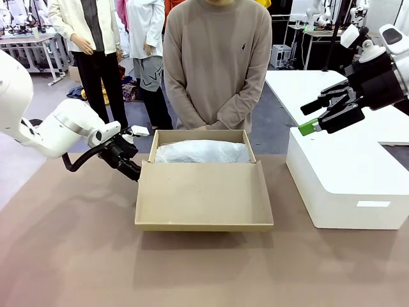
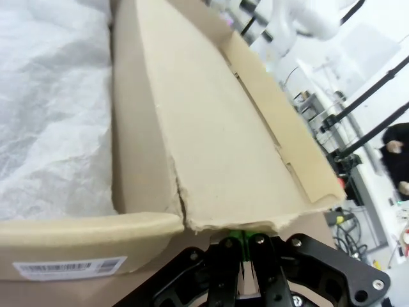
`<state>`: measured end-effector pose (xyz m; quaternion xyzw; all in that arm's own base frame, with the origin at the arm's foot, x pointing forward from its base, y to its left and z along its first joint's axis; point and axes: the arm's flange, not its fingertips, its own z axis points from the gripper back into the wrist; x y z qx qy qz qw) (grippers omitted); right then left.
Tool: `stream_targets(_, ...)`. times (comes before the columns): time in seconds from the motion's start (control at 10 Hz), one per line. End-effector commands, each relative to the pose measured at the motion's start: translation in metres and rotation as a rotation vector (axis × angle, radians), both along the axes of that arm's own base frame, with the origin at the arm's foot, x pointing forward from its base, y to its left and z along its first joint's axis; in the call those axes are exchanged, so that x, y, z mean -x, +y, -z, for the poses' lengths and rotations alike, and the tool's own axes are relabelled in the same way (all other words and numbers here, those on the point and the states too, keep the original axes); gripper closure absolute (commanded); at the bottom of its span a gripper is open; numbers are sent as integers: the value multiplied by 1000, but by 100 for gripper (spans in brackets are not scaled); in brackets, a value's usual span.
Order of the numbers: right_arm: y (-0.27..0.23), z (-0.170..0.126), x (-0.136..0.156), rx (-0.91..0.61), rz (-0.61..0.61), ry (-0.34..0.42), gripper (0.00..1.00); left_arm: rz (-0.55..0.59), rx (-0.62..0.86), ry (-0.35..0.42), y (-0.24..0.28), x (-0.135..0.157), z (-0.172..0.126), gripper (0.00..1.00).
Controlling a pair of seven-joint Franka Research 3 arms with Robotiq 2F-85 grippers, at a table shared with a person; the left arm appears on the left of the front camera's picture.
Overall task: Pack the shoes into the box.
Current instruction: Close the Shoes Box.
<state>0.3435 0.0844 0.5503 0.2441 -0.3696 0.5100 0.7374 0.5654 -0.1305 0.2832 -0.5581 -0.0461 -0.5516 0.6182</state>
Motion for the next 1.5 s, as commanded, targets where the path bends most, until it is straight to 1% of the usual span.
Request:
stream_targets(0.0,2,2,-4,-27,-23,-29,0,6,148,50,1,-7,-5,100)
stream_targets(0.3,2,2,-4,-27,-23,-29,0,-28,217,122,6,-8,-13,100)
stream_targets(0.4,2,2,-4,-27,-23,-29,0,-68,222,150,7,-8,-16,100)
stream_targets(0.6,2,2,-4,-27,-23,-29,0,-160,214,132,10,-6,-23,100)
stream_targets(0.8,2,2,-4,-27,-23,-29,0,-252,228,123,12,-1,-40,100)
stream_targets(0.9,2,2,-4,-27,-23,-29,0,-296,232,111,12,1,-47,100)
stream_targets(1.0,2,2,-4,-27,-23,-29,0,-358,221,78,13,4,-54,100)
stream_targets(1.2,2,2,-4,-27,-23,-29,0,-473,165,-12,15,8,-72,100)
stream_targets(1.4,2,2,-4,-27,-23,-29,0,-588,37,-102,21,8,-92,100)
